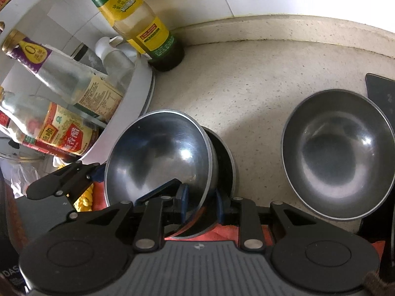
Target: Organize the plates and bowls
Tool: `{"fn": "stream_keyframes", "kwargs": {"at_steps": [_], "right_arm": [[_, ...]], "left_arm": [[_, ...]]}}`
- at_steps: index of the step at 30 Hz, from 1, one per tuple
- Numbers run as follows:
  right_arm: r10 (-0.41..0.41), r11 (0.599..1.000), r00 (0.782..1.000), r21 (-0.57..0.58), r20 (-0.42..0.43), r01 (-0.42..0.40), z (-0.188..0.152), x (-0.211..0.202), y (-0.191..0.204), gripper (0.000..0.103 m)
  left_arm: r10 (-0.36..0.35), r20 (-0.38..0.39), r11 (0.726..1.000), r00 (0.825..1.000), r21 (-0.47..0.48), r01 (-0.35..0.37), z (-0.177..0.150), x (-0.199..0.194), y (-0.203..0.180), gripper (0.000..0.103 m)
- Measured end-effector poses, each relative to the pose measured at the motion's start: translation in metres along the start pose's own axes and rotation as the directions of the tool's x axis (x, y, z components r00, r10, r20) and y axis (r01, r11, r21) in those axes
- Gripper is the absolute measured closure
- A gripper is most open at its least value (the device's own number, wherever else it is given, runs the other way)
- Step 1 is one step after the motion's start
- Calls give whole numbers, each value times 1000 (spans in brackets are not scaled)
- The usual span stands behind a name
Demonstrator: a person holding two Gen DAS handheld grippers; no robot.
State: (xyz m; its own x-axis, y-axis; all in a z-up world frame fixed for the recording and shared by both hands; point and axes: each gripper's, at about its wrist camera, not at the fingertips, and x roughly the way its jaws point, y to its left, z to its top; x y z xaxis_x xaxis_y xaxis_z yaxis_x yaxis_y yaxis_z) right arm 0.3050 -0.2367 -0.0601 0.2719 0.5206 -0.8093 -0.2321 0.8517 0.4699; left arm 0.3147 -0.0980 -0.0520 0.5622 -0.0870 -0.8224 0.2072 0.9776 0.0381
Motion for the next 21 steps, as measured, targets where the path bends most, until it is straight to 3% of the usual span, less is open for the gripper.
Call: {"fn": "stream_keyframes", "kwargs": {"at_steps": [7,16,21], "right_arm": [[2,1000,1000,8,1,-2,3,-2,-3,80],[-13,1000,1000,9,25,13,8,-6,-5,79],[-28,1000,999,4,30,28,8,-12,-4,73]], "left_arm": [[26,-1,998,1000,-62,-26,5,1,19,27],[40,5,996,999,-74,-39,10,-2,25,27],[43,19,996,999,-76,-41,8,-7,26,27]]}}
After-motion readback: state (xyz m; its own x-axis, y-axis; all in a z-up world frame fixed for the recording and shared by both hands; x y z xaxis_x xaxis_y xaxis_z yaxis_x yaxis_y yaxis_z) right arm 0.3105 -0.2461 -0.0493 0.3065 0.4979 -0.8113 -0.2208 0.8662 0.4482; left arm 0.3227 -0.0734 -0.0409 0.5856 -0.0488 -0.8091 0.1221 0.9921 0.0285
